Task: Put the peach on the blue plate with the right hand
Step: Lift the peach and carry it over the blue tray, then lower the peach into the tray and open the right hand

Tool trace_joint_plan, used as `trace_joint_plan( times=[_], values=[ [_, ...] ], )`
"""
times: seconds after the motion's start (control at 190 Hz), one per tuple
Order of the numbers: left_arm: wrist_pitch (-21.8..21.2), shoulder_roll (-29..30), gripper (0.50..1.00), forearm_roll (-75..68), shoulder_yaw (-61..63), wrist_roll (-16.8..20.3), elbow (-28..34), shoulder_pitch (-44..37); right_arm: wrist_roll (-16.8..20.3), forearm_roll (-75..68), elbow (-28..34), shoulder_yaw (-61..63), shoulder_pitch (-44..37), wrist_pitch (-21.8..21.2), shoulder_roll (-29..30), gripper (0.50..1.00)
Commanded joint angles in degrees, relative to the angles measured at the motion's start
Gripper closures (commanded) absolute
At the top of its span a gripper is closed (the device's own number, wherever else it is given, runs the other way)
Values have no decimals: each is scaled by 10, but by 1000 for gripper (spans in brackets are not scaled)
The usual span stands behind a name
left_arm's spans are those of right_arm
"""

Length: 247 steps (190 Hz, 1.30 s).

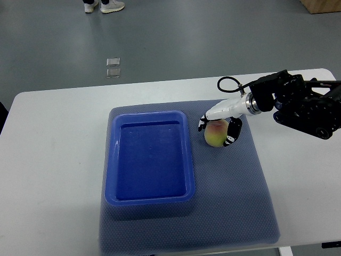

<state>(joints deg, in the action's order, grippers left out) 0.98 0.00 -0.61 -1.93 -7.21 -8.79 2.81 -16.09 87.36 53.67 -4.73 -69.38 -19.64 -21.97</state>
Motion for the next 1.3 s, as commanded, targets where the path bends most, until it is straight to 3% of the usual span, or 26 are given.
trace_joint_plan(
  times=[0.0,0.205,0.442,0.679,0.684,0.879,0.932,1.011,1.174,1.179,1.211,1.253,1.295],
  values=[
    [0,0,500,0,0,0,0,0,0,0,-1,-3,-1,3,0,756],
    [0,0,500,0,0,0,0,1,0,-2,-2,4,-12,7,-3,785],
    [0,0,500,0,0,0,0,1,-3,-11,1,8,-63,6,1,785],
    [0,0,500,0,0,0,0,1,-3,-62,1,8,-109,5,73,783],
    [0,0,500,0,0,0,0,1,-3,-70,-1,8,-114,6,95,781],
    [0,0,500,0,0,0,0,1,-3,-72,-36,7,-107,7,179,767],
    [0,0,500,0,0,0,0,1,-3,-72,-36,7,-107,7,179,767],
    [0,0,500,0,-1,0,0,1,-3,-72,-59,7,-83,7,219,748],
    [0,0,500,0,-1,0,0,1,-3,-71,-68,3,-60,7,220,703],
    [0,0,500,0,-1,0,0,1,-3,-71,-71,1,-49,7,220,669],
    [0,0,500,0,-1,0,0,1,-2,-71,-71,1,-45,7,220,638],
    [0,0,500,0,-1,0,0,1,-2,-70,-71,-1,-44,4,220,605],
    [0,0,500,0,-1,0,0,1,-2,-70,-71,-1,-44,4,220,605]
  ],
)
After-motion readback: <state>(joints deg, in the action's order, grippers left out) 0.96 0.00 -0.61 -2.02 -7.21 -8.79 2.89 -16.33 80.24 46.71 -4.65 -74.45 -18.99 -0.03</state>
